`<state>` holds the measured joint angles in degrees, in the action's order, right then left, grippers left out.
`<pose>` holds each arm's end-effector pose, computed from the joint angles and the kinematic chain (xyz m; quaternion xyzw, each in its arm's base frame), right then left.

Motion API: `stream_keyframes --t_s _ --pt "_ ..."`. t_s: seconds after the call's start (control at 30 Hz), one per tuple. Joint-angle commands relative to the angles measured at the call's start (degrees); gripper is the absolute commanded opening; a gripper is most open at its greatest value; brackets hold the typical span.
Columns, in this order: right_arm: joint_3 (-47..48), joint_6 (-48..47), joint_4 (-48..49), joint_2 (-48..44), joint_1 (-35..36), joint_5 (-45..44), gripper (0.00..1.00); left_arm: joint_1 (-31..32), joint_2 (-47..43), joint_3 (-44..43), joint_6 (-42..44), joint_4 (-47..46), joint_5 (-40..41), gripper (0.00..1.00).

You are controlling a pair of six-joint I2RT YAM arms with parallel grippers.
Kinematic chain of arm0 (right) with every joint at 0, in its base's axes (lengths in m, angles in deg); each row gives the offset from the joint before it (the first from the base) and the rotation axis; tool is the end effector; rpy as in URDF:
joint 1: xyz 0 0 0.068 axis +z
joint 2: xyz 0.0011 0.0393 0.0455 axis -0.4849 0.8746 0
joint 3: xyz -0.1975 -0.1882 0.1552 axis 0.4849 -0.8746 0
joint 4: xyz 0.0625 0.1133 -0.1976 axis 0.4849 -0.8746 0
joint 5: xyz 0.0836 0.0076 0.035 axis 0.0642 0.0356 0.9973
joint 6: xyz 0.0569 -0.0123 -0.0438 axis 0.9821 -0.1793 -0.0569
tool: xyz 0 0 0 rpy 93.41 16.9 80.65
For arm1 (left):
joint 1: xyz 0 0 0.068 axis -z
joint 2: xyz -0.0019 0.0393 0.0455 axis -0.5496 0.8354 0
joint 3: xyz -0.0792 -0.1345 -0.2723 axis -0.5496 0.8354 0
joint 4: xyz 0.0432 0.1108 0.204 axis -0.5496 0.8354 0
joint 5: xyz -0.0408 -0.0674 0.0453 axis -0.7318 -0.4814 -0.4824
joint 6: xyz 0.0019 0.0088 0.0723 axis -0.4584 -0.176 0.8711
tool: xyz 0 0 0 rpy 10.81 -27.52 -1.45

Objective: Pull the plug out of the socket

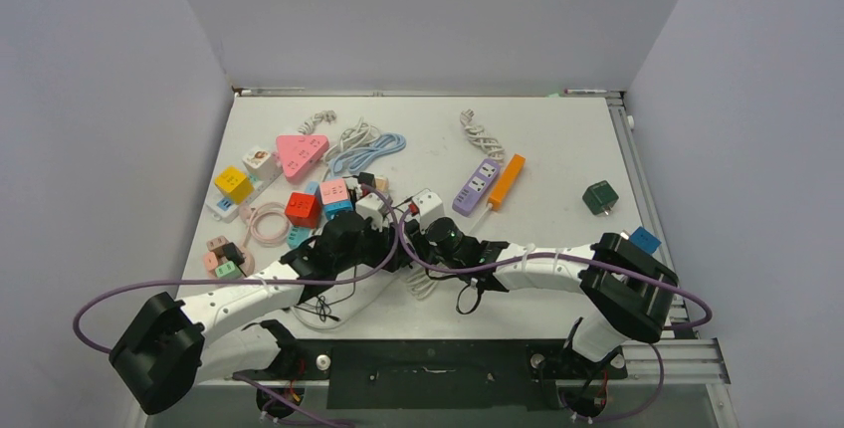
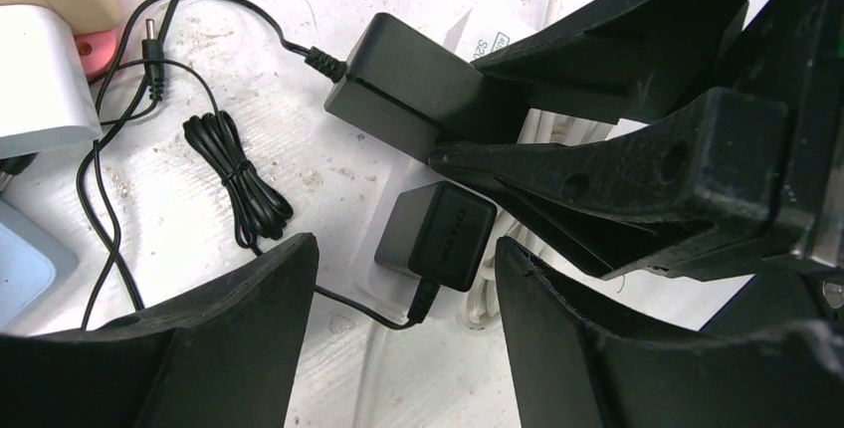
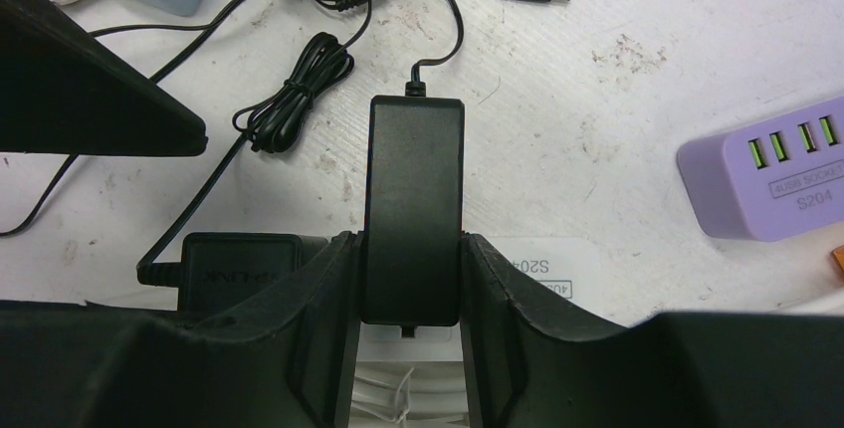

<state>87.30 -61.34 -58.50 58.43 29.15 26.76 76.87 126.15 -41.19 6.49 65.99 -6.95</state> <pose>0.1780 0.2615 0.2255 -0.2792 0.8330 0.1993 0.4340 0.1504 -0.1443 0.2370 0.1515 0.8618 -0.2752 0.3982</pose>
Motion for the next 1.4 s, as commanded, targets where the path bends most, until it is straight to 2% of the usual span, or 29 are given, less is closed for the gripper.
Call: stream_keyframes --t_s 0.0,0.57,0.7,1.13,1.37 --pt "-0.57 1.55 2.58 -1.33 -0.44 0.87 0.05 0.65 0.62 1.18 0.98 -6.64 0.49 0.62" --pt "-0.66 2.49 2.6 -0.74 -0.54 0.83 0.05 1.77 5.44 2.22 1.63 -10.86 0.48 0.45" --pt "-0.69 2.88 2.57 -0.59 -0.51 0.82 0.05 2.21 6.24 2.52 2.22 -11.52 0.44 0.38" --pt "-1.09 4.12 1.82 -0.99 -1.16 -0.73 0.05 4.21 7.81 3.35 5.54 -9.66 4.13 0.02" --pt "-2.71 7.3 2.45 -2.3 -5.11 1.56 0.05 4.28 7.7 3.49 5.34 -9.56 5.49 0.0"
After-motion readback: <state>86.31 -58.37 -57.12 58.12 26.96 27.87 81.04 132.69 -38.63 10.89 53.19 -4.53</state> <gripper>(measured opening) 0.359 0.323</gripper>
